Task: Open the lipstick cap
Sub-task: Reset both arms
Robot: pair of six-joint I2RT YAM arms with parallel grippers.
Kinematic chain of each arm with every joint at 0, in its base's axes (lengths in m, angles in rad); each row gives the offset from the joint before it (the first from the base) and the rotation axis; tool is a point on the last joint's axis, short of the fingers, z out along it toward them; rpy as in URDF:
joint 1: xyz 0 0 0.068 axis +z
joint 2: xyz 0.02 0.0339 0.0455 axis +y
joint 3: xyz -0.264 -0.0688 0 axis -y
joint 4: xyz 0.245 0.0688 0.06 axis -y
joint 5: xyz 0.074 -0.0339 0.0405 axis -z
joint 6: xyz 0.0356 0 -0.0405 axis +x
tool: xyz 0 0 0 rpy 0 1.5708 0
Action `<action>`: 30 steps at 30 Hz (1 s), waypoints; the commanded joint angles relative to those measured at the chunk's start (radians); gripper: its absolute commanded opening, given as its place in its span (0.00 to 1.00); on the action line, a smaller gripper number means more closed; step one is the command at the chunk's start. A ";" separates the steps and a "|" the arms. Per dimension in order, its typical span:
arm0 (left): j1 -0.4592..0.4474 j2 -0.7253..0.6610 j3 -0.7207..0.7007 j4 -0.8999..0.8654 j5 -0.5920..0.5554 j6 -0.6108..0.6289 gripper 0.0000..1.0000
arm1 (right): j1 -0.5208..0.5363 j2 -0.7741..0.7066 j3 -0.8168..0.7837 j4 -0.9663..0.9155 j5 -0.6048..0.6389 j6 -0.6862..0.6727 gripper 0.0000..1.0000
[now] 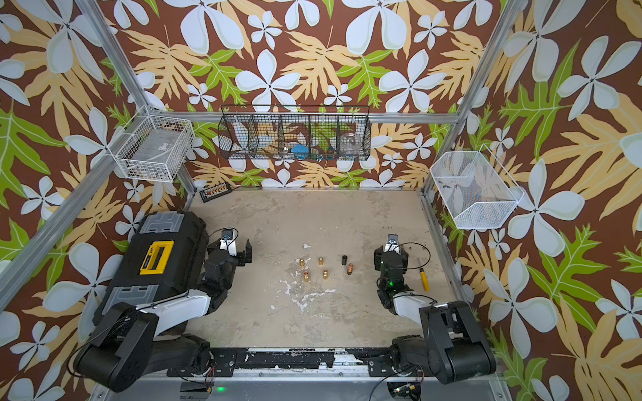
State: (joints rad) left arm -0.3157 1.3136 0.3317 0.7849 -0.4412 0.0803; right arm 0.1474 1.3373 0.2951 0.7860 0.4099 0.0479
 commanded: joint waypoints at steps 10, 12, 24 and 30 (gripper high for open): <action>0.101 0.126 -0.014 0.206 0.125 -0.007 1.00 | -0.089 0.146 -0.124 0.495 -0.251 -0.028 0.70; 0.127 0.111 -0.044 0.248 0.138 -0.033 1.00 | -0.088 0.140 -0.117 0.470 -0.275 -0.033 0.72; 0.246 0.151 -0.185 0.552 0.331 -0.100 1.00 | -0.089 0.143 -0.107 0.456 -0.275 -0.029 1.00; 0.253 0.138 -0.158 0.471 0.316 -0.120 1.00 | -0.090 0.143 -0.108 0.456 -0.273 -0.029 1.00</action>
State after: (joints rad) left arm -0.0669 1.4517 0.1715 1.2095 -0.1413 -0.0238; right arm 0.0586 1.4799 0.1841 1.2110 0.1349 0.0189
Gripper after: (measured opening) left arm 0.996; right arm 0.998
